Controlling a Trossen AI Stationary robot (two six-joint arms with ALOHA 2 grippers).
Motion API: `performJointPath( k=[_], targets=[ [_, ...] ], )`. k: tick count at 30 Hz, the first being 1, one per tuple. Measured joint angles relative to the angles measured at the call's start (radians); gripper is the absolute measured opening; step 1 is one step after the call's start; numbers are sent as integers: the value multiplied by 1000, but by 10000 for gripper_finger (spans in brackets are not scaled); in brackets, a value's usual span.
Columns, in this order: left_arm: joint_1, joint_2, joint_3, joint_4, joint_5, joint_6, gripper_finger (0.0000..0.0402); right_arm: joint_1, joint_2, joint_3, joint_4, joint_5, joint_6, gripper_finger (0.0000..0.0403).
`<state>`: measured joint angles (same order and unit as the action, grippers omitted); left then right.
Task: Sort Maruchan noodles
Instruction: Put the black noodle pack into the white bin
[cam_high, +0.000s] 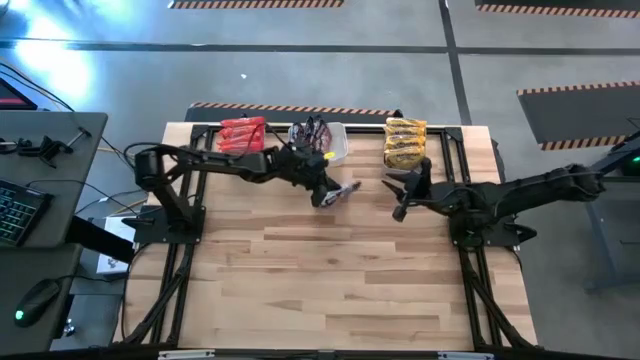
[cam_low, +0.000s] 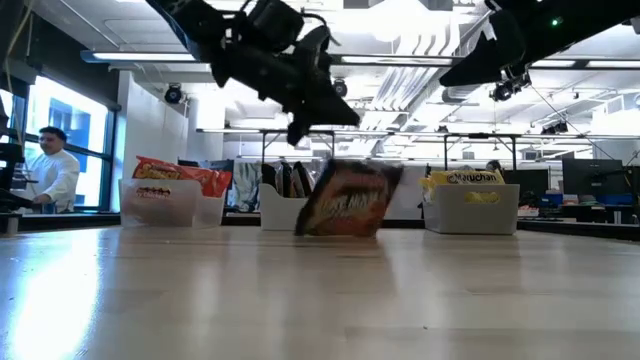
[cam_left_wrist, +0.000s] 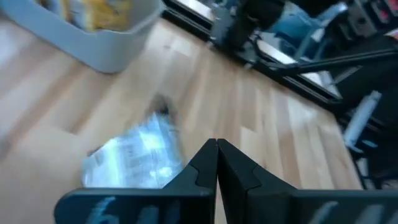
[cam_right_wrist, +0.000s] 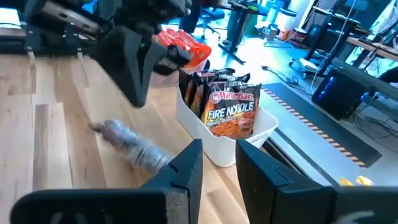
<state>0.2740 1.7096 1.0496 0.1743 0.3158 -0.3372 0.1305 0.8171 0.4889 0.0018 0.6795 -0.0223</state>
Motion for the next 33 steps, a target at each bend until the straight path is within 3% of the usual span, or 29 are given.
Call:
performJointPath(
  k=[7, 12, 19, 25, 33],
  targets=[
    [26, -9, 81, -103, -66, 88, 0, 0, 4, 0, -34, -15, 25, 78],
    [-35, 0, 85, -171, -72, 208, 19, 0, 23, 0, -49, -48, 25, 78],
    [-223, 15, 86, -349, -370, 323, 102, -3, 28, 0, -51, -37, 17, 78],
    [-332, 121, 86, -295, -587, 316, 175, -3, 28, 0, -50, -36, 18, 78],
    [-338, 284, 86, -190, -713, 301, 206, -3, 28, 0, -50, -37, 22, 78]
  ],
)
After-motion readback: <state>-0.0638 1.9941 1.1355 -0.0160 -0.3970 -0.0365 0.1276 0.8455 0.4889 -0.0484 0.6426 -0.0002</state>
